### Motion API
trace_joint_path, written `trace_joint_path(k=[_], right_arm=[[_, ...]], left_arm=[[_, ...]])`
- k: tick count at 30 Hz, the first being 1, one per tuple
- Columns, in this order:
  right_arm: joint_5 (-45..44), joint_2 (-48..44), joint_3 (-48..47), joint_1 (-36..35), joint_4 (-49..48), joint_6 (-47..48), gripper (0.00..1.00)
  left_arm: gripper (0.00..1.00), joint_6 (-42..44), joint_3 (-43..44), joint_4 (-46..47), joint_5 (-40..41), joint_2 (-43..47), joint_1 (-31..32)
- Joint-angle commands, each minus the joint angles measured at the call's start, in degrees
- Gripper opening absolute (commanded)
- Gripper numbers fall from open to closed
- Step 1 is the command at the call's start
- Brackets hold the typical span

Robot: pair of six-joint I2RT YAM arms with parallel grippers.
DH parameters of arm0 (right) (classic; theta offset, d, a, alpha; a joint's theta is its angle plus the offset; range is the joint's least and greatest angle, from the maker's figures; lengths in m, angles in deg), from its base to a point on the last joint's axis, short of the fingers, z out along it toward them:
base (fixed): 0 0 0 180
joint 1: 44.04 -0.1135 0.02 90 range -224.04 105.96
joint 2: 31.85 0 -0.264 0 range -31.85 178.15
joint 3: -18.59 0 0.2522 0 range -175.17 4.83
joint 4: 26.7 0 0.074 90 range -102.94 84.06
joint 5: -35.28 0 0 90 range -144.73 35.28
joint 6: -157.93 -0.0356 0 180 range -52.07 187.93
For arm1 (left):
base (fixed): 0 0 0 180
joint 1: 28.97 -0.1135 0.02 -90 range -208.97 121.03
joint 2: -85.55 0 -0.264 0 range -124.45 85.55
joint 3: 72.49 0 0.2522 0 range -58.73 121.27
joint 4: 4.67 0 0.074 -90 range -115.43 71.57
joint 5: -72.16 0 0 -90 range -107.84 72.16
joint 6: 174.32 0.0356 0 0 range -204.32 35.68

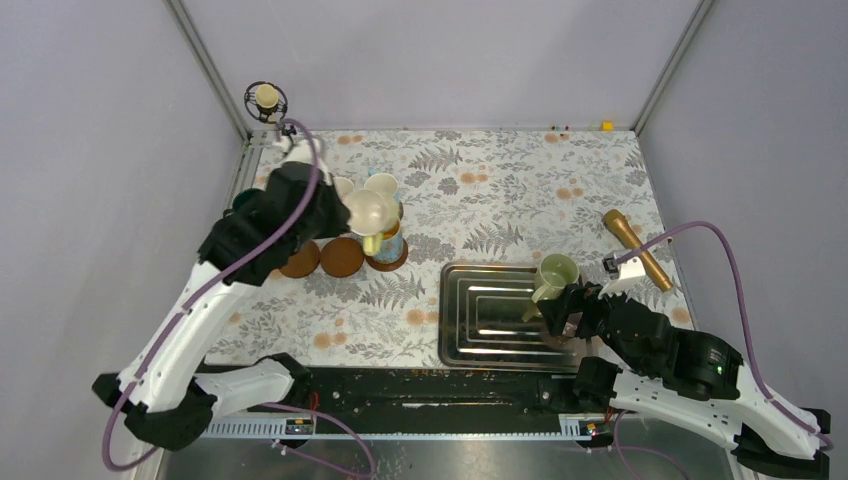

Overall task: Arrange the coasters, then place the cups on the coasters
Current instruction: Pick up the cup from the tray, then place the cup on the coaster.

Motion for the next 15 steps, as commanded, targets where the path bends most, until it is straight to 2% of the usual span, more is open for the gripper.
trace_joint_path(k=[1,9,15], right_arm=[[-1.2,0.1,0.3,-0.1,-1.3,-0.7,0.99],[-1.1,-2.0,1.0,-0.2,-1.4,-0.9,1.0],[-0.4,-2.0,1.3,-0.2,-2.2,-0.1,0.99]], left_arm=[[0.0,2.4,-0.2,1.9,4.4,3.8,-9.6],[0.0,1.7,-5.8,2.6,2.9,4.5,-29.0],[0.0,-6.1,-13.3,5.5,-6.6,3.2,-44.5]])
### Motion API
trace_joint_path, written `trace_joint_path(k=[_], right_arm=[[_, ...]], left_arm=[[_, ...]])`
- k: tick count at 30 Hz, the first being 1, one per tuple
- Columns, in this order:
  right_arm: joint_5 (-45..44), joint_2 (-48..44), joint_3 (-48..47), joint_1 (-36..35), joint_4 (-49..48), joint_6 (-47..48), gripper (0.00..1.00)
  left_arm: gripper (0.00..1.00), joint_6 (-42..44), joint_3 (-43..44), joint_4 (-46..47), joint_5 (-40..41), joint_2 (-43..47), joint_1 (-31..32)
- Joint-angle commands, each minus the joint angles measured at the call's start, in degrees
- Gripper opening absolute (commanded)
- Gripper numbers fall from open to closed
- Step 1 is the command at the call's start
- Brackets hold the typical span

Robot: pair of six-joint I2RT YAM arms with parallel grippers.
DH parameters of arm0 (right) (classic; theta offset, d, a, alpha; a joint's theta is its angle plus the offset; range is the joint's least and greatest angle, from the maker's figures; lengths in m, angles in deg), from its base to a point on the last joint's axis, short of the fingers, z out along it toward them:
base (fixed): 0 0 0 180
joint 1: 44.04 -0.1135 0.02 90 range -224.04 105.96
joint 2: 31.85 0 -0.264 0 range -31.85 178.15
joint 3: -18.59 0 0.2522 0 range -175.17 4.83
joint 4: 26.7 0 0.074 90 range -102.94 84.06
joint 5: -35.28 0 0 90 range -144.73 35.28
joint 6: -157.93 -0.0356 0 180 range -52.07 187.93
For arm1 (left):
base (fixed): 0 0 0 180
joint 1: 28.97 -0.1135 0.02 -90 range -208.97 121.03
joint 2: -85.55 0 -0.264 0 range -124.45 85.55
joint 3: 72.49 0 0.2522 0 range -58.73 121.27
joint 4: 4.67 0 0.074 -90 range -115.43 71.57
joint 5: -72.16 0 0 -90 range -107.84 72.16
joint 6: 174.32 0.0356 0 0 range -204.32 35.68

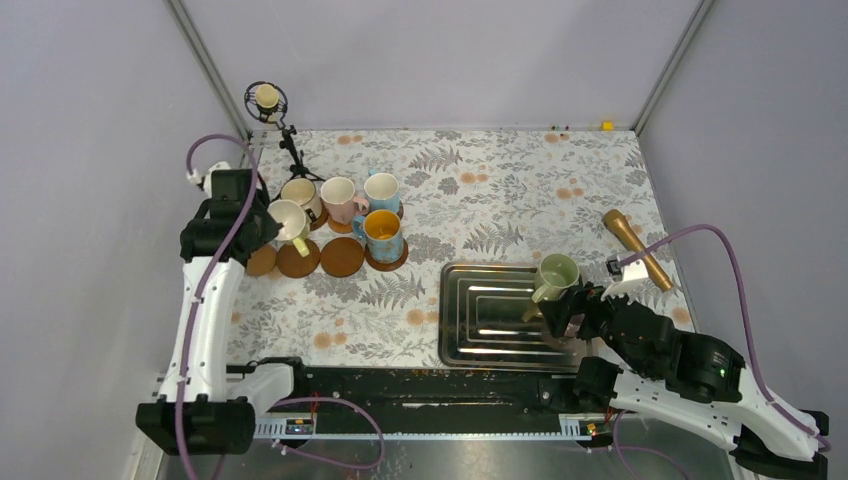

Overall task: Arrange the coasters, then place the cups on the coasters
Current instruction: Place the cup on the coaster.

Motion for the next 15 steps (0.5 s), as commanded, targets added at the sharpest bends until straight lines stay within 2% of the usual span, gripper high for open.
trace_joint_path(k=[1,4,9,15], right_arm=[[-0.4,-0.1,0.6,-0.2,-2.5,0.1,0.99],[-0.4,0.6,0.4,-0.2,-2.7,1.1,1.0],[-0.1,2.1,-0.3,-0.2,-2.7,2.7,0.99],[0.4,4.6,-2.1,-0.1,-0.8,2.3,0.99]], left_arm=[[0.0,-8.6,-3.3,6.5,-7.3,-0.6,-9.5],[0.0,-14.1,-4.7,5.6,-6.7,-2.5,-14.1],[0.0,-20.1,-5.7,5.8,2.0,-3.0,-17.5],[0.0,-21.7,-5.4,9.2,3.6,-4.8,-21.7]])
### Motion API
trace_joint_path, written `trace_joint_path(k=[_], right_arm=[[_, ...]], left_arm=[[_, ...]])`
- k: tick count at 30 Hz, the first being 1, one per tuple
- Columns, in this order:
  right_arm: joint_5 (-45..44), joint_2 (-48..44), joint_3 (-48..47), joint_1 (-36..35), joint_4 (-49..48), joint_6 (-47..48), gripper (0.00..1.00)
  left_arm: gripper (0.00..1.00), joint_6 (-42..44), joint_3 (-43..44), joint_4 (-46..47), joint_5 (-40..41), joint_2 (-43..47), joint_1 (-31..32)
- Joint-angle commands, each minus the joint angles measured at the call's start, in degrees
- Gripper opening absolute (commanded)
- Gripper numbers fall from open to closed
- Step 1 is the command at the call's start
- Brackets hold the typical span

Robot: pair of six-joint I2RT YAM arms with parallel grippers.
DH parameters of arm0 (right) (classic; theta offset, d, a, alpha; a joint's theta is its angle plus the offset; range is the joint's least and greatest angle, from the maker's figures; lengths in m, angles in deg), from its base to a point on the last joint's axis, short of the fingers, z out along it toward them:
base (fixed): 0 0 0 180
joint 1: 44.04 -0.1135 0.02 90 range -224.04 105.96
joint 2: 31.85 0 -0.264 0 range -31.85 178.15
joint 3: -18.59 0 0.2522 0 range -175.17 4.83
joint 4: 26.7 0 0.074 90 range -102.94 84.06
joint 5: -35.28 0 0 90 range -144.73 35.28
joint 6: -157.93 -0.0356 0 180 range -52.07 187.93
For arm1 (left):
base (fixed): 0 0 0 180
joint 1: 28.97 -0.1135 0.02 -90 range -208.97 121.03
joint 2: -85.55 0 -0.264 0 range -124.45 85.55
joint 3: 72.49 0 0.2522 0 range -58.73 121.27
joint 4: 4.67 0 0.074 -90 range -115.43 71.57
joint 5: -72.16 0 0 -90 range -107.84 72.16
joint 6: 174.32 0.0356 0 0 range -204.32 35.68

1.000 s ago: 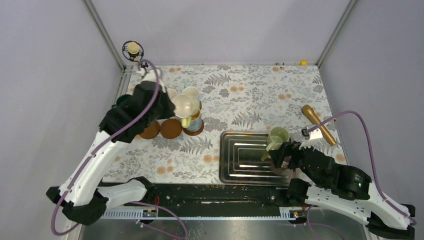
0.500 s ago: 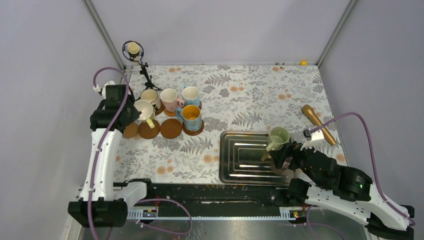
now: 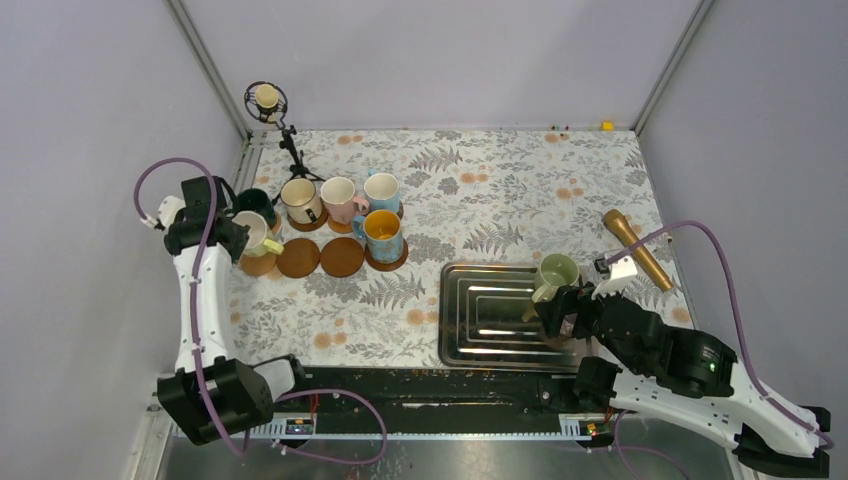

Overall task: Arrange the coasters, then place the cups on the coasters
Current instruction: Place the cup on the coaster.

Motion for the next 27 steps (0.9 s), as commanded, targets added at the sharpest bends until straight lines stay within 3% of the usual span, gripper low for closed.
trace_joint_path(k=[1,17,27], right_arm=[[-0.4,2.6,-2.8,-0.1,0.2,0.1,1.0],[-3.1,6.7,-9.4,-0.2,6.3,-2.1,0.99],[-2.2,6.5,-9.0,-0.1,6.2,-4.0,1.0]], left_arm=[[0.0,-4.6,2.2,7.4,4.2,-0.6,-2.3],[0.0,-3.4,-0.4,14.9,1.9,-11.1,-6.6],[0.0,-5.7,1.3,12.3,1.1,-15.7,-6.7]])
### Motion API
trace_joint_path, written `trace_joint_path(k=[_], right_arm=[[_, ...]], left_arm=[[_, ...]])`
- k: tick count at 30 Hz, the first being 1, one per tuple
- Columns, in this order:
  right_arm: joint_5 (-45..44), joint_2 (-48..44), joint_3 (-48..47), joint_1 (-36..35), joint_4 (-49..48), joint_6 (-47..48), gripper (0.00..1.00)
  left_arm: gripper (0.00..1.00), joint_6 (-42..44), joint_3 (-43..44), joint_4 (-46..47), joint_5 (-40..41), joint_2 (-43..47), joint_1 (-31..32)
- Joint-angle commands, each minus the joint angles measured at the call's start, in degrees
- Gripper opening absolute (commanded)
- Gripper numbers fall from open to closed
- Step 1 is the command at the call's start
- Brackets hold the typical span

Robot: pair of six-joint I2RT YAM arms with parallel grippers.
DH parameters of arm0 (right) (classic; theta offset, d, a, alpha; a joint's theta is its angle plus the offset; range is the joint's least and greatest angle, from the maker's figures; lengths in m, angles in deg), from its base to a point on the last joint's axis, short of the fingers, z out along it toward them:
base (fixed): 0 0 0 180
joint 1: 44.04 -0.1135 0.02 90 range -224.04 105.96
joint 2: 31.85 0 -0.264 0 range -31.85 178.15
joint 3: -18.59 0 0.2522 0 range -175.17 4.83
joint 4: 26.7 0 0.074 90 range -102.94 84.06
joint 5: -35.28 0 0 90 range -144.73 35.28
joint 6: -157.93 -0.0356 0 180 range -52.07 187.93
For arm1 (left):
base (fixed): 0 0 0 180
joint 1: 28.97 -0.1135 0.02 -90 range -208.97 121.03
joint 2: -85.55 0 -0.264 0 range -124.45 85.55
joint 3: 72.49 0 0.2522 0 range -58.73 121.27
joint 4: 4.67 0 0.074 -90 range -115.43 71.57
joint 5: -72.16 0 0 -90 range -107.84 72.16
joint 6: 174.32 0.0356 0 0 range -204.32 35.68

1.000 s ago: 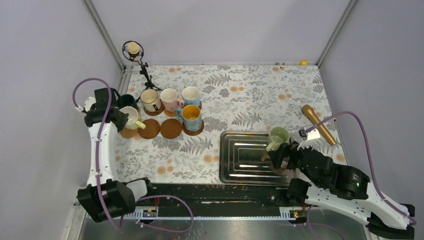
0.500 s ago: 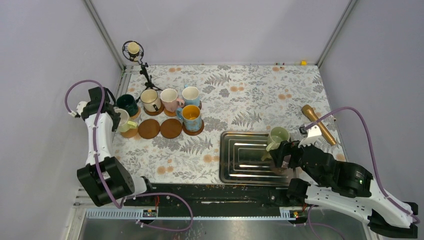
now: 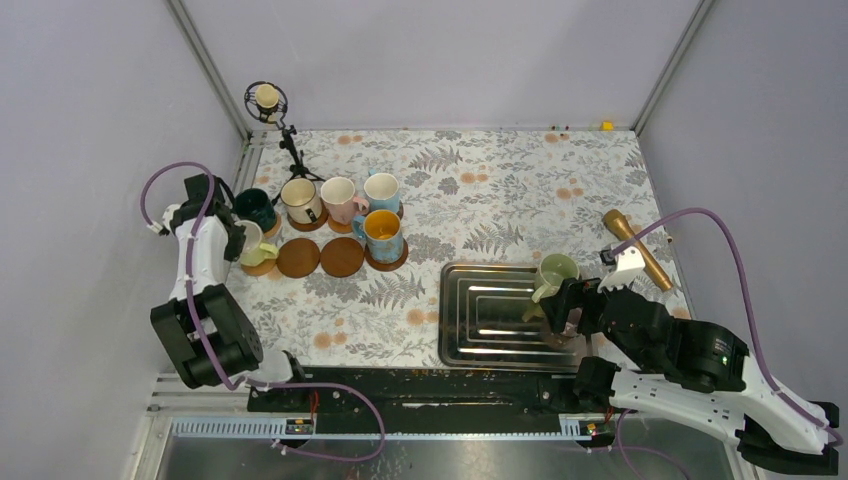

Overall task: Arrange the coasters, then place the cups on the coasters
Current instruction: Place the cup on the coaster.

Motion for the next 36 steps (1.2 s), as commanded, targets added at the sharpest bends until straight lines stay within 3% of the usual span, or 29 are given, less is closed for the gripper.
trace_joint_path(k=[1,20,36], right_arm=[[-1.4,0.1,-1.1,-0.1,0.7,-1.8,0.99],[-2.0,-0.6,-0.9,-0.2,1.3,-2.2,1.0],[-1.8,0.3,-1.3,-0.1,1.2,-2.5,1.0]], left_arm=[[0.0,-1.9,2.8,3.8,-0.4,-0.5,-0.4],[0.0,-3.2,8.1,-3.4,0.3,-3.1,-0.4],[0.0,-1.8,14.8,-8.9,-0.8,-11.2,-0.4]])
